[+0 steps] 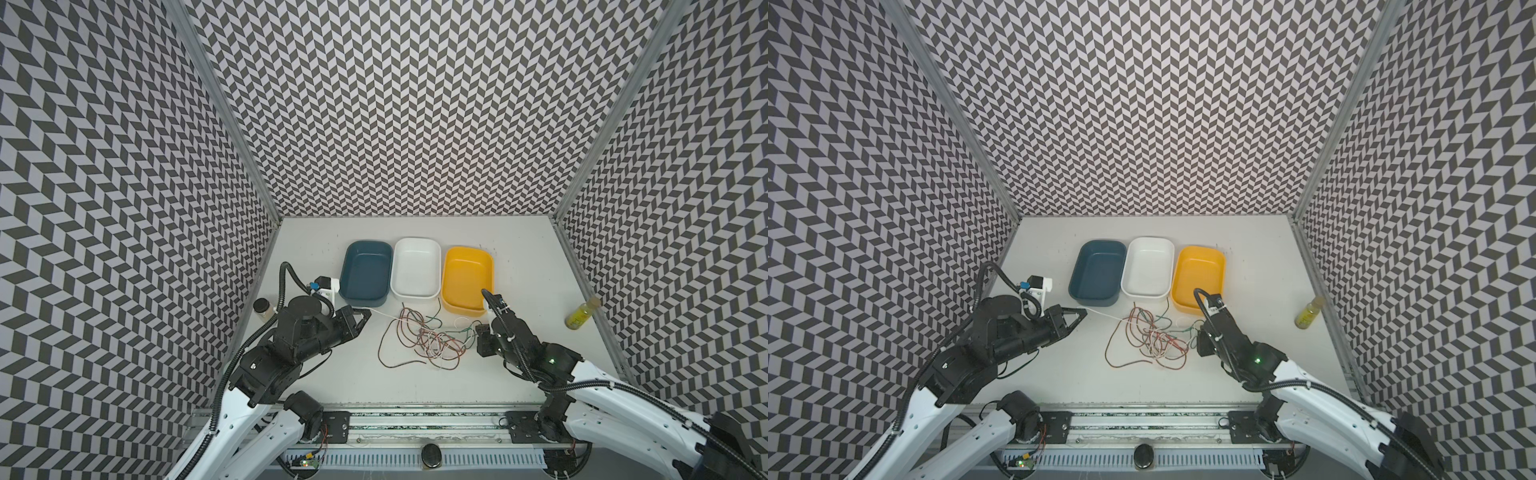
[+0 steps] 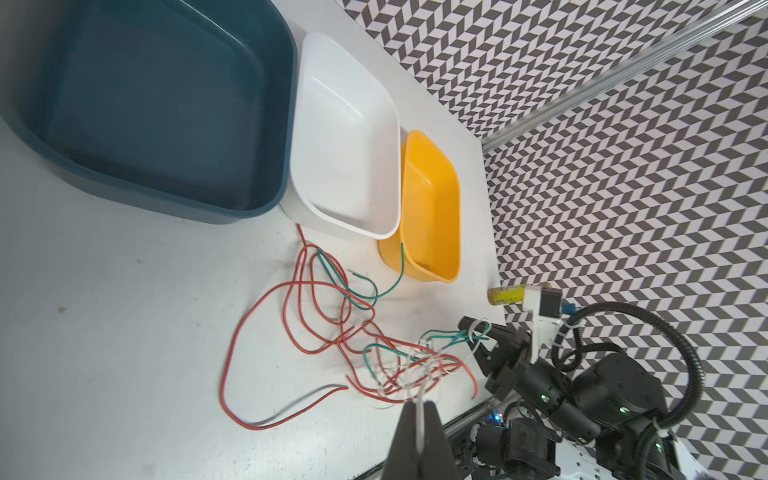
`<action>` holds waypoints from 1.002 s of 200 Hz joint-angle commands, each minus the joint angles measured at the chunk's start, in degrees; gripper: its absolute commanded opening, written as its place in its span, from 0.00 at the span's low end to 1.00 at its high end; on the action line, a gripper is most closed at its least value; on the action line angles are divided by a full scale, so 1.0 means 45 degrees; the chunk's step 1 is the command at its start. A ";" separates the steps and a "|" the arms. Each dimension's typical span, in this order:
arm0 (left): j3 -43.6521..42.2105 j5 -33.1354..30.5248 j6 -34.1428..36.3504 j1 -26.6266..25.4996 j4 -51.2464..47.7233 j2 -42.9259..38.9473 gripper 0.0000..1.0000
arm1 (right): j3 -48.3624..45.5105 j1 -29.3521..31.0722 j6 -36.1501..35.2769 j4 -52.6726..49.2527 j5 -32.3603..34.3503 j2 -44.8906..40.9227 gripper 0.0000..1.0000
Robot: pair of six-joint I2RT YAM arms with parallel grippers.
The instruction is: Untangle the cables
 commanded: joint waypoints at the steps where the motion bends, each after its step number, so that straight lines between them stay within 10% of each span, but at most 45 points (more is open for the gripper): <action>1: 0.1150 -0.0618 0.1292 0.0505 -0.1163 0.0258 0.00 | 0.0028 -0.0429 0.0359 -0.1363 0.0091 -0.0686 0.00; 63: 0.4361 -0.0919 0.2622 0.1141 -0.2404 0.1337 0.00 | 0.0260 -0.1600 0.0796 -0.2791 -0.0792 -0.0321 0.00; 145: 0.1417 0.2090 0.1460 0.1018 0.0050 0.1538 0.00 | 0.1376 -0.1614 -0.0530 -0.2719 -0.3070 -0.1663 0.00; 200: 0.2229 0.2303 0.3361 0.0797 -0.1360 0.1846 0.00 | 0.3565 -0.1605 -0.1424 -0.2937 -0.5124 -0.0640 0.00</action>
